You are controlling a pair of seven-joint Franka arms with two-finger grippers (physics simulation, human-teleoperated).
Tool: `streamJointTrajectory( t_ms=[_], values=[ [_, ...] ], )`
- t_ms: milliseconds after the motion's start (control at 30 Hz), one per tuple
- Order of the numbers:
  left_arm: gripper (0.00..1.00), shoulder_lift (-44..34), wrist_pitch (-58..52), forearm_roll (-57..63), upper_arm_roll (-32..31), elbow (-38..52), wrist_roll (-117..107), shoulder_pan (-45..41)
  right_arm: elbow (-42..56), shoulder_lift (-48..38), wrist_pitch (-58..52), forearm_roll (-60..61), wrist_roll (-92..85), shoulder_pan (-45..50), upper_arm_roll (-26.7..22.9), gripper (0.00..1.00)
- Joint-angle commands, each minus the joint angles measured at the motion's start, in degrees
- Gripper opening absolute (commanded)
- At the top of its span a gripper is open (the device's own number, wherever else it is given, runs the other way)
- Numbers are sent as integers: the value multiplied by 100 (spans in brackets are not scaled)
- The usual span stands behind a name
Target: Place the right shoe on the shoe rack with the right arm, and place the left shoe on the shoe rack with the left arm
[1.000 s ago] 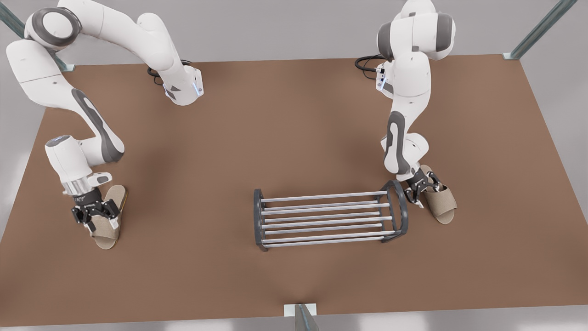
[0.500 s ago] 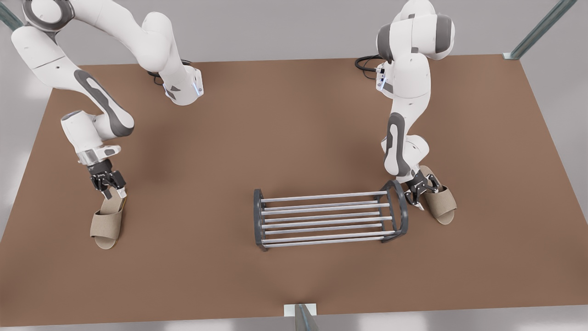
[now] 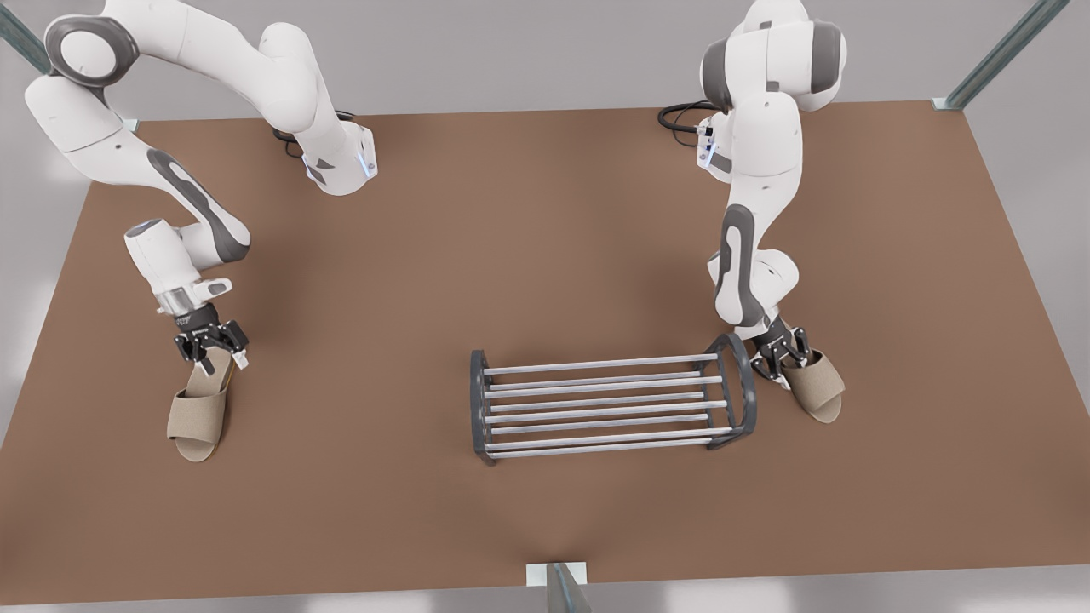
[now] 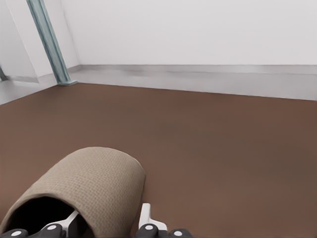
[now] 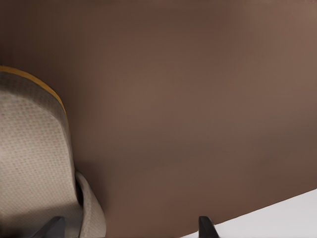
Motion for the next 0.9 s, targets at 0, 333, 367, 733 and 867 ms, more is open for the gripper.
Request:
streamJointTrajectory(
  t_ms=[0, 333, 367, 733, 867],
  values=[
    [61, -39, 133, -3, 16, -6, -2744, -12, 20, 27, 21, -95, -7868, 11, -80, 100],
    [30, -242, 308, 6, 51, -6, -2709, -30, 310, 265, 21, -218, -7833, 72, -159, 100],
    [29, -242, 326, 6, 51, -6, -2700, -30, 407, 326, 21, -218, -7851, 125, -185, 100],
    [25, -1006, 1485, 15, 1201, -24, -2498, -969, 671, 590, 206, -464, -7685, 441, -326, 100],
    [24, -997, 3147, 23, 3742, -15, -2498, -3105, 170, 291, 206, -464, -7113, 266, -273, 100]
  ],
)
